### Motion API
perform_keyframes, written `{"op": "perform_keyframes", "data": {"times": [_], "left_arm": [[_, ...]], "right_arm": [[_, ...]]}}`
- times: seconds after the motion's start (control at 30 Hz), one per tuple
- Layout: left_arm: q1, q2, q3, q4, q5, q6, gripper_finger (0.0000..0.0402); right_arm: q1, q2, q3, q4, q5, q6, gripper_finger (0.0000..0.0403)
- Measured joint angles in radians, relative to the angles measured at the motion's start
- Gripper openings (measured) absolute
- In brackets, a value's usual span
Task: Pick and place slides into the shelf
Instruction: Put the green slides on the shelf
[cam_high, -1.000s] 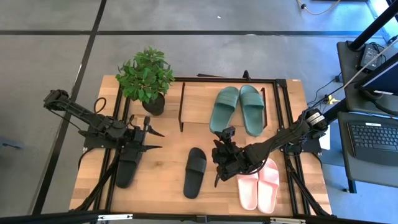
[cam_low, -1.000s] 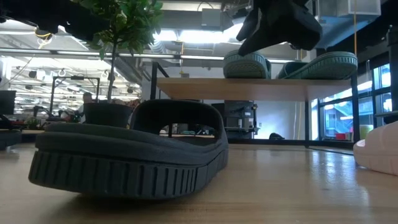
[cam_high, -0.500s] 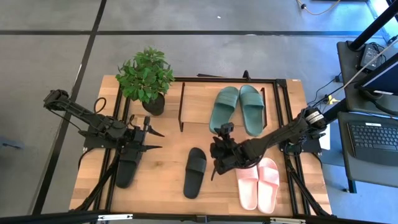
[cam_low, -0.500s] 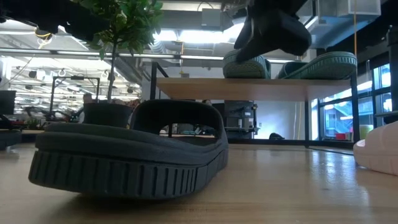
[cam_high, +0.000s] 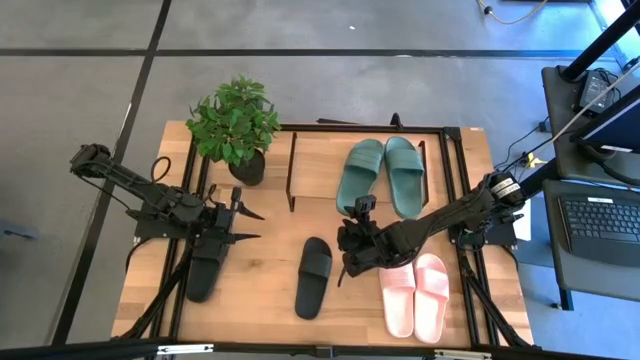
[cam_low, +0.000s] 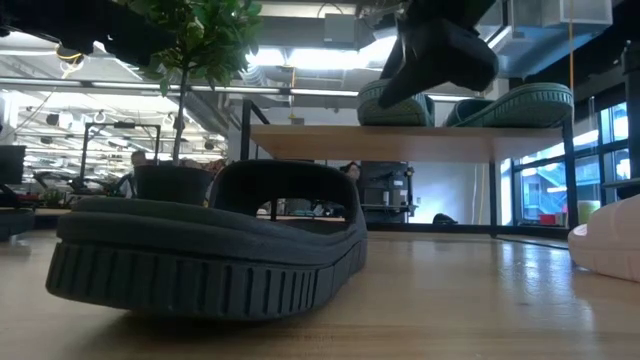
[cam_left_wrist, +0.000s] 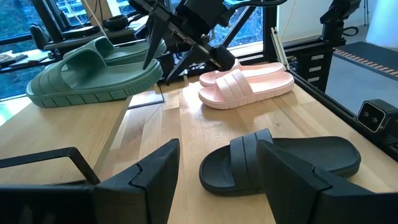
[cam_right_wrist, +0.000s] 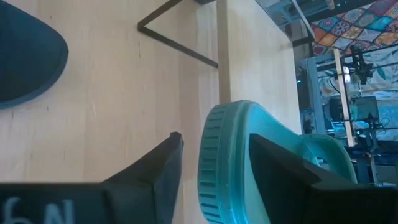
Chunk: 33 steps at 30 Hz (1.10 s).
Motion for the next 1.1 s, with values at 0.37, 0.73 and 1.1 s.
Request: {"op": "perform_keyframes", "data": {"times": [0.37, 0.73, 1.1], "left_arm": [[0.0, 0.0, 0.0, 0.0, 0.0, 0.0, 0.0204], [0.0, 0.0, 0.0, -0.001, 0.0, 0.0, 0.0204], [0.0, 0.0, 0.0, -0.006, 0.0, 0.0, 0.0204]], "right_arm": [[0.0, 0.0, 0.0, -0.001, -0.001, 0.005, 0.0077], [0.002, -0.002, 0.0, -0.097, 0.054, 0.135, 0.0059], [0.024, -0.002, 0.0, -0.213, 0.052, 0.232, 0.0058]]}}
